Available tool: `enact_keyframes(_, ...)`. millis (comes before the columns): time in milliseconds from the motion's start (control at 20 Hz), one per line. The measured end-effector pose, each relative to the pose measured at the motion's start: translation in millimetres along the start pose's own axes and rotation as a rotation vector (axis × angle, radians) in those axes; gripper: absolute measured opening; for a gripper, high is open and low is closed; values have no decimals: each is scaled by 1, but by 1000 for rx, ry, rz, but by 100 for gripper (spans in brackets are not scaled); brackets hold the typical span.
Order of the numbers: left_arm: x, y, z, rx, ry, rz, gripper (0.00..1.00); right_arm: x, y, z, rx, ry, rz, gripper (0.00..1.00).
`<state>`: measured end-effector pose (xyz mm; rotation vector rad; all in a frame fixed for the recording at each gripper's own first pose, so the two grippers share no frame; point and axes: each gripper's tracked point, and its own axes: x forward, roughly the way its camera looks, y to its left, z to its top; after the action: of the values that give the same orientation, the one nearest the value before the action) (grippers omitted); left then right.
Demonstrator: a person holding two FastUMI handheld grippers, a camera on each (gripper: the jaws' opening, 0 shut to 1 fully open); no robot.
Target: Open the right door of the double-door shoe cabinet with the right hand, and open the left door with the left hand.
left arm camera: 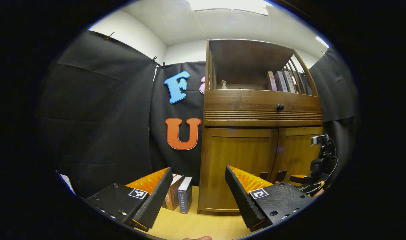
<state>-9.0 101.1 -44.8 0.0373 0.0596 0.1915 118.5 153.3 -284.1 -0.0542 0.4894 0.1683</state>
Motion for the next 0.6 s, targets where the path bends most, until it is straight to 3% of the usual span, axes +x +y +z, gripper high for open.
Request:
enact_keyframes(200,1,-8,-14,-30,39,-58,95,27,1,-4,16,-12,-34,83)
enact_keyframes(350,1,3,-25,-21,73,-45,95,39,2,-4,24,-14,-50,74)
enact_keyframes(550,2,7,-32,-44,100,-50,95,44,1,-7,13,-10,-98,55)
enact_keyframes(600,3,8,-33,-47,104,-47,95,44,1,-7,20,-14,-102,46)
